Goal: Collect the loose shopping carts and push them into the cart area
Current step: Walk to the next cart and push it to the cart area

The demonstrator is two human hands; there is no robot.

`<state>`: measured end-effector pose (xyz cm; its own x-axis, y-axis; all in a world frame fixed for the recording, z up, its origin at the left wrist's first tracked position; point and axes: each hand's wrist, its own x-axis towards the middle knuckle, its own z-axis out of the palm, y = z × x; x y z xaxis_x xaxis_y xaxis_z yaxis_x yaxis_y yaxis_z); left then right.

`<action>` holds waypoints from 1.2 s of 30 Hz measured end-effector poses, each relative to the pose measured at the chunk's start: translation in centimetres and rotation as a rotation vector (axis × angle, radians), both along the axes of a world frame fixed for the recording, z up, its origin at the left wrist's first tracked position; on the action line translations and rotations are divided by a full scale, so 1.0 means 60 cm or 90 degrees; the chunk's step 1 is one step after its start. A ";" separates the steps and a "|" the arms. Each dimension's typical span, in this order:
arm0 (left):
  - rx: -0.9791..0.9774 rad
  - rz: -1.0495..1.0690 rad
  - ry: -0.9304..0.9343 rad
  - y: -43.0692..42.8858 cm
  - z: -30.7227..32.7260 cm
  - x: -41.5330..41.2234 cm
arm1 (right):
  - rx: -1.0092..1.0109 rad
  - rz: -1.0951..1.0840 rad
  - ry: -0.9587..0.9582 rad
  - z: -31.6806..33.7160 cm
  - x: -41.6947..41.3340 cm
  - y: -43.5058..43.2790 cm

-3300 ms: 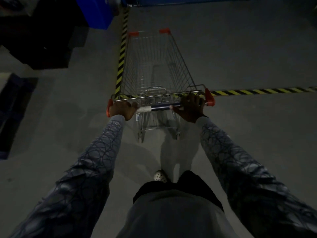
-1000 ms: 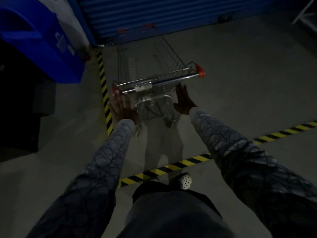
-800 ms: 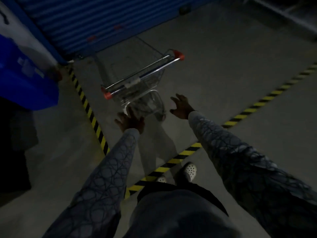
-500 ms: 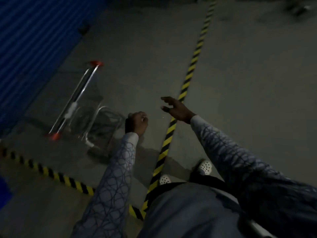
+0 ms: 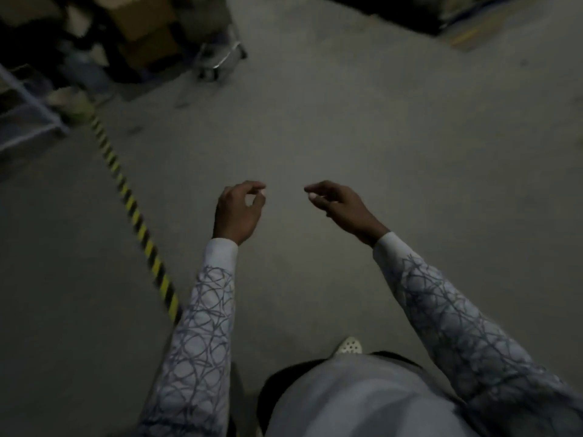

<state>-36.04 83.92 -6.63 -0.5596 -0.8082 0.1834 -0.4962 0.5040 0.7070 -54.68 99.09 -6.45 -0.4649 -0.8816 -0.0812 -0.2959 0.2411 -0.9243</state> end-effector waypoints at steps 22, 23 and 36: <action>0.041 -0.620 0.074 -0.061 0.036 -0.880 | -0.148 -0.700 -0.062 0.041 -0.594 0.100; 0.044 -0.640 0.066 -0.072 0.038 -0.908 | -0.156 -0.724 -0.064 0.042 -0.607 0.089; 0.139 -0.915 0.018 0.054 0.023 -1.282 | -0.102 -0.927 -0.097 0.009 -0.839 0.142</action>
